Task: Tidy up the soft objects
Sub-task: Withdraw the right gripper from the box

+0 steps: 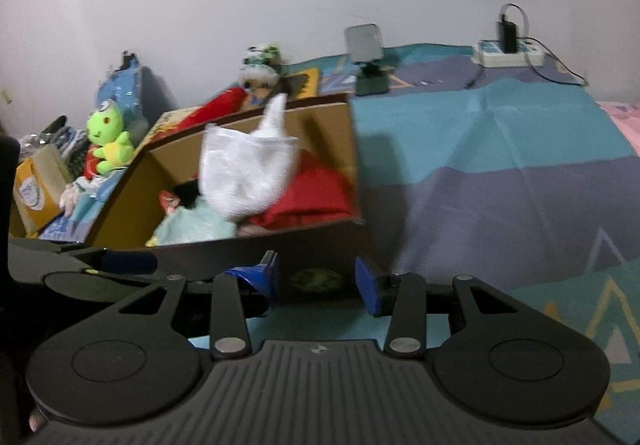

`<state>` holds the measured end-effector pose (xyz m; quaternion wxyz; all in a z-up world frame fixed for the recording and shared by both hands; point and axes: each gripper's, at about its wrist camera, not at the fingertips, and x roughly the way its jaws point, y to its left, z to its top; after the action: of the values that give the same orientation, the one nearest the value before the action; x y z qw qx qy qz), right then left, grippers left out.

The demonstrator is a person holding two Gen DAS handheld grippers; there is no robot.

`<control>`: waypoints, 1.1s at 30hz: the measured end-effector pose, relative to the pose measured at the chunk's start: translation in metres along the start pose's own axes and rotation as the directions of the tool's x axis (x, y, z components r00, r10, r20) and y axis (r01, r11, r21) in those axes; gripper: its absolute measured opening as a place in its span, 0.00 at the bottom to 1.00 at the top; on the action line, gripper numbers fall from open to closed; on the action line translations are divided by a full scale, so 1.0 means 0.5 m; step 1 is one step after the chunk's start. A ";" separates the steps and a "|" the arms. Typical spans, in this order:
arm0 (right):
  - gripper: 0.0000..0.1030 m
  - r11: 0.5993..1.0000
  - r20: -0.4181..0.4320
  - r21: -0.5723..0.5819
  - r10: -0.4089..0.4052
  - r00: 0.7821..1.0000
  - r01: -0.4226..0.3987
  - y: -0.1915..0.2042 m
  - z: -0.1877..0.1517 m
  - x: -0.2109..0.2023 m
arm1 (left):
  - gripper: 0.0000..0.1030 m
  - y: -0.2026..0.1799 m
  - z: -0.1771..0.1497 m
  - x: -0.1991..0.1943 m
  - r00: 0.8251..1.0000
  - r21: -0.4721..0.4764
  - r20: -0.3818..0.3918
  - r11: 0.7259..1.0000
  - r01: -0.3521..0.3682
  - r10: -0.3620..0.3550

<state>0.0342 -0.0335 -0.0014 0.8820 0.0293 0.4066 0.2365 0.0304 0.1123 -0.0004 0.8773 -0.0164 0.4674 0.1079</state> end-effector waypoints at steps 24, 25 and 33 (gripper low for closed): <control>0.26 0.932 -0.070 0.200 -0.294 0.953 0.302 -0.286 -0.054 -0.083 | 0.74 -0.345 0.012 0.032 0.975 0.250 -0.074 0.943 0.220 -0.208; 0.26 0.930 -0.069 0.201 -0.300 0.951 0.308 -0.292 -0.052 -0.085 | 0.74 -0.353 0.015 0.034 0.975 0.253 -0.075 0.942 0.221 -0.209; 0.26 0.935 -0.052 0.185 -0.298 0.953 0.302 -0.316 -0.032 -0.081 | 0.74 -0.381 0.036 0.026 0.983 0.234 -0.046 0.955 0.181 -0.175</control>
<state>0.0622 -0.1934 -0.0221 0.8960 0.0488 0.4373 0.0595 0.0910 -0.0689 -0.0145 0.8733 0.0453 0.4842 -0.0286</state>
